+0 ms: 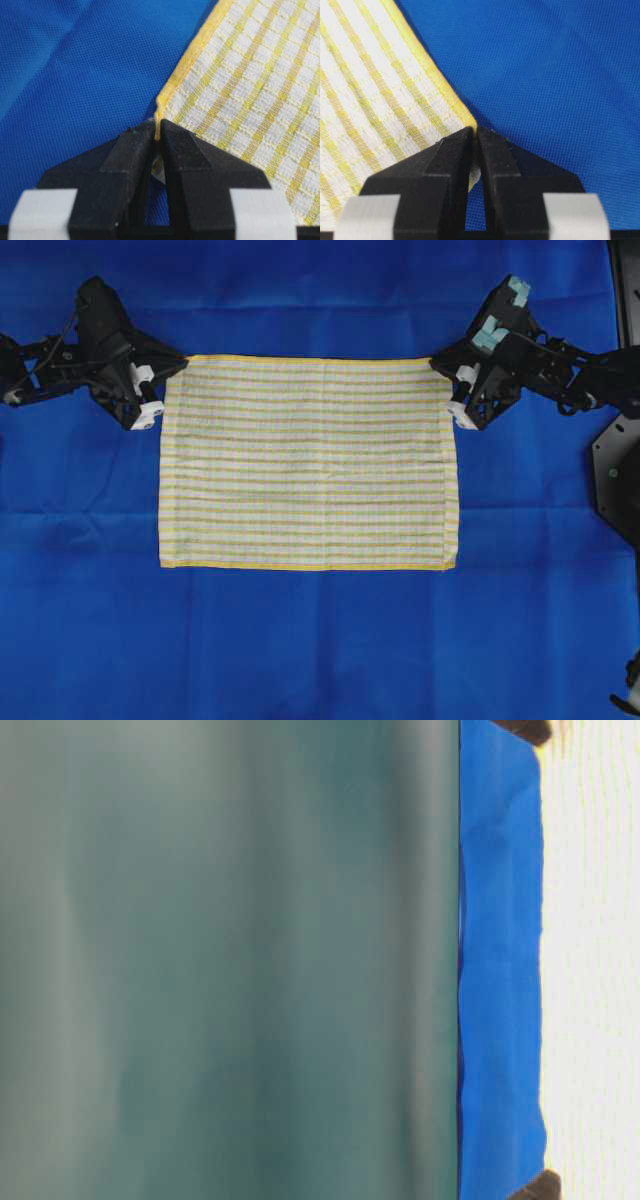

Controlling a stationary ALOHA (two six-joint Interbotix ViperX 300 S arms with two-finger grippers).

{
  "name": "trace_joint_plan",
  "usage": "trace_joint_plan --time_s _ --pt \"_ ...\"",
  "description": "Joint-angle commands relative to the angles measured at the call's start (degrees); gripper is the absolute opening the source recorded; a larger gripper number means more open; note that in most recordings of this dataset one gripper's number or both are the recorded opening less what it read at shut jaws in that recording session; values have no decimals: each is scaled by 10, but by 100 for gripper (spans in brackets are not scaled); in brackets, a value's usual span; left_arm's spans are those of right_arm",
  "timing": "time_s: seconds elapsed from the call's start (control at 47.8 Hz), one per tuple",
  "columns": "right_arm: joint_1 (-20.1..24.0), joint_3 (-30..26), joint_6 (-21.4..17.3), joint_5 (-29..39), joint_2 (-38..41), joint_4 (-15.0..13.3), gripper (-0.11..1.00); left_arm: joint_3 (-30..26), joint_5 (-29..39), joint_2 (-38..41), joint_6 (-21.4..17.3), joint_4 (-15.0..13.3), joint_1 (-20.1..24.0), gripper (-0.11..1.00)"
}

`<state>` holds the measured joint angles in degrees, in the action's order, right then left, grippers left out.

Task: Fold the yellow towel.
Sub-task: 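Lift far edge with both grippers and fold it toward the near edge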

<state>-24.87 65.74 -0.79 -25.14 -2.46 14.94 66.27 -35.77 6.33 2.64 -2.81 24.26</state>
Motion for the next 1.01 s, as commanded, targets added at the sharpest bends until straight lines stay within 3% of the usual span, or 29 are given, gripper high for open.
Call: trace_joint_plan --time_s 0.0,0.314,0.67,0.775,0.984 --pt "1 -3 1 11 -37 3 5 4 24 -39 2 -2 -6 3" --pt "1 4 1 55 -108 5 5 8 85 -147 -8 -2 -24 3" --pt "16 8 1 60 -114 14 5 11 105 -179 -8 -1 -40 3" --pt "34 11 1 61 -119 27 5 13 105 -191 -6 -1 -62 3" --pt "104 28 1 61 -142 79 5 25 105 -218 3 -2 -126 3"
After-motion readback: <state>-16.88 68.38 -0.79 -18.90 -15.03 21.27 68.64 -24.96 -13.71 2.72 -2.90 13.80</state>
